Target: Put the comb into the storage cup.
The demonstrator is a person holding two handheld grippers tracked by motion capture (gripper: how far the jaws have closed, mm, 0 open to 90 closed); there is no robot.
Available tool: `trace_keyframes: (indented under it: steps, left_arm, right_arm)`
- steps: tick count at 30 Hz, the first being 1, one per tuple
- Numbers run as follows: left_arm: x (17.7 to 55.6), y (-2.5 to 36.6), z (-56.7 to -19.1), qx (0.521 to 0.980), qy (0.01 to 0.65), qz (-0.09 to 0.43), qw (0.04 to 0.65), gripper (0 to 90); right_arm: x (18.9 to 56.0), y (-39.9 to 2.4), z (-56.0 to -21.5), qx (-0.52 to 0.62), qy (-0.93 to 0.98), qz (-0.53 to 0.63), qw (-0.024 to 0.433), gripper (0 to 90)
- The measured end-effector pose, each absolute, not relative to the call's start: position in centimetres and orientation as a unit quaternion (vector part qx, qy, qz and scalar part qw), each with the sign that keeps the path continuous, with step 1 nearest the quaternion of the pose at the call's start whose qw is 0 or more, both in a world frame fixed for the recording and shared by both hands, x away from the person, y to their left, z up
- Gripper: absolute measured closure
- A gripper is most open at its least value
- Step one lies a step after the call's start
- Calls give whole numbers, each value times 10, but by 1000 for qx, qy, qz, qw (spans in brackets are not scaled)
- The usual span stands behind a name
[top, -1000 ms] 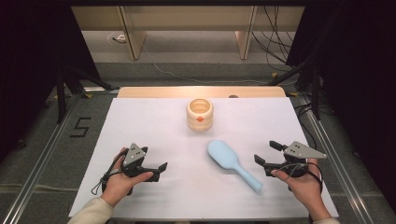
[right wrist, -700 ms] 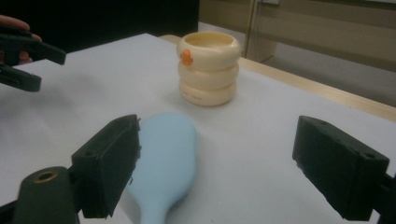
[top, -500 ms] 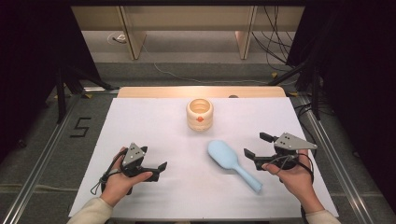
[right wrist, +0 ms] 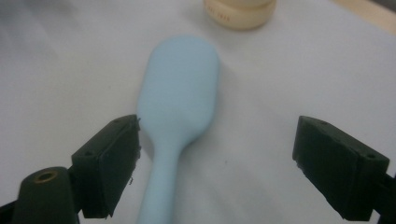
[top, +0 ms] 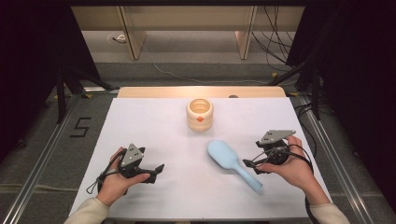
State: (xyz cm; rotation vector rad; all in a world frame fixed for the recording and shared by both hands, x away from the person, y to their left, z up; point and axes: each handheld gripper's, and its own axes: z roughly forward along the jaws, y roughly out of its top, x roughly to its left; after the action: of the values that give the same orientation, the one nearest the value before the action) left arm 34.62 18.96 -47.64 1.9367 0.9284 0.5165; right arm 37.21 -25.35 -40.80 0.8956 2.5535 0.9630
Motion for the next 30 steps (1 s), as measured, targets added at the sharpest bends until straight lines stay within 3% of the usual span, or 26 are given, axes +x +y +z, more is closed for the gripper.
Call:
trace_keyframes:
  steps: [9, 30]
  left_arm:
    - [346, 192, -476, 782, 376, 207, 452, 46]
    - [346, 189, -480, 788, 375, 201, 446, 49]
  right_arm:
    - [381, -223, -419, 285, 939, 188, 51, 162]
    - [400, -192, -456, 305, 942, 140, 17, 262]
